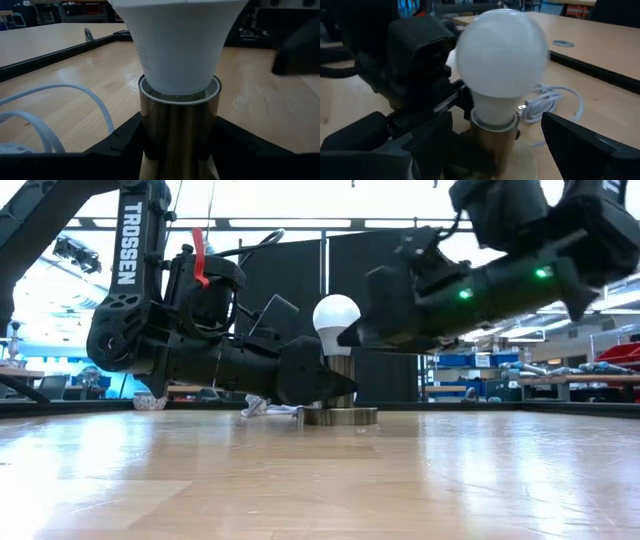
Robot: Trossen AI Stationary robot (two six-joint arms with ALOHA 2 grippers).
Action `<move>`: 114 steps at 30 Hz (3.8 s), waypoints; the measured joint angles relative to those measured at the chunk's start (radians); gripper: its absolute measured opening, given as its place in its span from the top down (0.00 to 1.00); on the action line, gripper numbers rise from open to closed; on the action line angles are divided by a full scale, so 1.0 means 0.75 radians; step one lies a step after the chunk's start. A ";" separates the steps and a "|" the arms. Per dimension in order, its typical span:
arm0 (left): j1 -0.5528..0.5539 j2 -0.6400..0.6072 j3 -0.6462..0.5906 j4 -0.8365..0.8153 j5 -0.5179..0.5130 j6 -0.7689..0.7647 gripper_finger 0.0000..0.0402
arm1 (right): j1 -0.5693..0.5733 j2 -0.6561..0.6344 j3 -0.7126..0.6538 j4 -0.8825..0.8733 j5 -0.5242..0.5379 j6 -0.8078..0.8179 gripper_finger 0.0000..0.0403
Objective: Screw lightbulb
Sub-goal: Remove the white lightbulb from the lamp socket
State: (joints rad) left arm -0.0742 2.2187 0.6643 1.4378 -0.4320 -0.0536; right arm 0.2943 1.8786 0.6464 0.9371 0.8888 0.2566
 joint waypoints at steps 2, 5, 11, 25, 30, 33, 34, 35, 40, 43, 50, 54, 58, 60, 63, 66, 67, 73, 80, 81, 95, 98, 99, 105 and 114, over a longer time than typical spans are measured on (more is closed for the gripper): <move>0.000 0.000 0.000 0.002 0.000 0.000 0.52 | -0.005 0.000 0.050 -0.095 0.007 0.002 0.24; 0.000 0.000 0.000 0.003 0.000 -0.001 0.52 | -0.021 0.000 0.083 -0.129 0.036 0.000 0.24; 0.000 0.000 -0.001 0.005 0.000 -0.003 0.52 | -0.055 0.000 0.087 -0.131 0.007 0.017 0.24; 0.000 0.000 -0.001 0.003 -0.001 -0.004 0.52 | -0.040 0.001 0.067 -0.184 0.095 0.017 0.24; 0.001 0.000 -0.001 0.002 -0.001 -0.003 0.52 | -0.009 -0.009 0.027 -0.189 0.246 0.019 0.24; 0.000 0.000 -0.001 0.002 -0.001 -0.002 0.52 | 0.005 -0.012 0.005 -0.186 0.372 0.080 0.24; 0.000 0.000 -0.001 0.002 -0.001 -0.002 0.52 | 0.006 -0.012 0.002 -0.185 0.376 0.097 0.24; 0.000 0.000 -0.001 0.002 -0.001 -0.002 0.52 | 0.006 -0.012 0.001 -0.174 0.339 0.105 0.24; 0.000 0.000 -0.001 0.001 -0.001 -0.002 0.52 | 0.001 -0.012 0.001 -0.133 0.111 0.133 0.24; 0.000 0.000 -0.001 0.002 -0.001 -0.002 0.52 | 0.007 -0.012 0.001 -0.082 0.069 0.126 0.24; 0.000 0.000 -0.001 0.006 -0.001 -0.002 0.52 | -0.030 -0.012 0.002 0.048 -0.041 0.015 0.24; 0.000 0.000 -0.001 0.007 -0.001 -0.003 0.52 | -0.063 -0.012 0.007 0.051 -0.073 0.005 0.24; 0.000 0.000 -0.001 0.008 -0.001 -0.003 0.52 | -0.080 -0.002 0.021 0.050 -0.090 -0.006 0.24; 0.000 0.000 -0.001 0.008 -0.001 -0.003 0.52 | -0.086 0.001 0.028 0.045 -0.092 -0.008 0.24; 0.000 0.000 -0.001 0.006 -0.001 -0.003 0.52 | -0.089 0.001 0.029 0.032 -0.069 -0.018 0.24; 0.001 0.000 -0.001 0.004 -0.002 -0.003 0.52 | -0.077 0.001 0.029 0.026 -0.034 -0.041 0.24; 0.000 0.000 -0.001 0.003 -0.001 -0.002 0.52 | -0.072 0.001 0.029 0.014 -0.025 -0.039 0.24; 0.001 0.000 -0.001 0.002 -0.002 -0.002 0.52 | -0.038 0.000 0.029 -0.101 0.089 -0.004 0.24; 0.000 0.000 -0.001 0.000 -0.003 0.000 0.52 | 0.008 -0.002 0.028 -0.109 0.421 0.013 0.24; 0.001 -0.001 -0.001 -0.001 -0.002 0.000 0.52 | 0.016 -0.003 0.028 -0.107 0.474 0.021 0.24; 0.001 -0.001 -0.001 -0.001 -0.002 -0.003 0.52 | -0.013 -0.004 0.028 -0.045 0.043 0.068 0.24; 0.001 -0.001 -0.002 0.004 -0.002 -0.003 0.52 | -0.040 -0.004 0.028 -0.008 -0.033 0.052 0.24; 0.001 -0.001 -0.002 0.004 -0.002 -0.003 0.52 | -0.048 -0.004 0.028 0.008 -0.058 0.043 0.24; 0.001 -0.001 -0.002 0.005 -0.001 -0.003 0.52 | -0.078 -0.002 0.028 0.049 -0.098 0.004 0.24; 0.001 -0.001 -0.002 0.007 -0.001 -0.006 0.52 | -0.095 -0.002 0.028 0.034 -0.083 -0.012 0.24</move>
State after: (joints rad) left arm -0.0738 2.2181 0.6632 1.4433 -0.4329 -0.0578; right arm 0.2234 1.8774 0.6678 0.9627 0.8266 0.2476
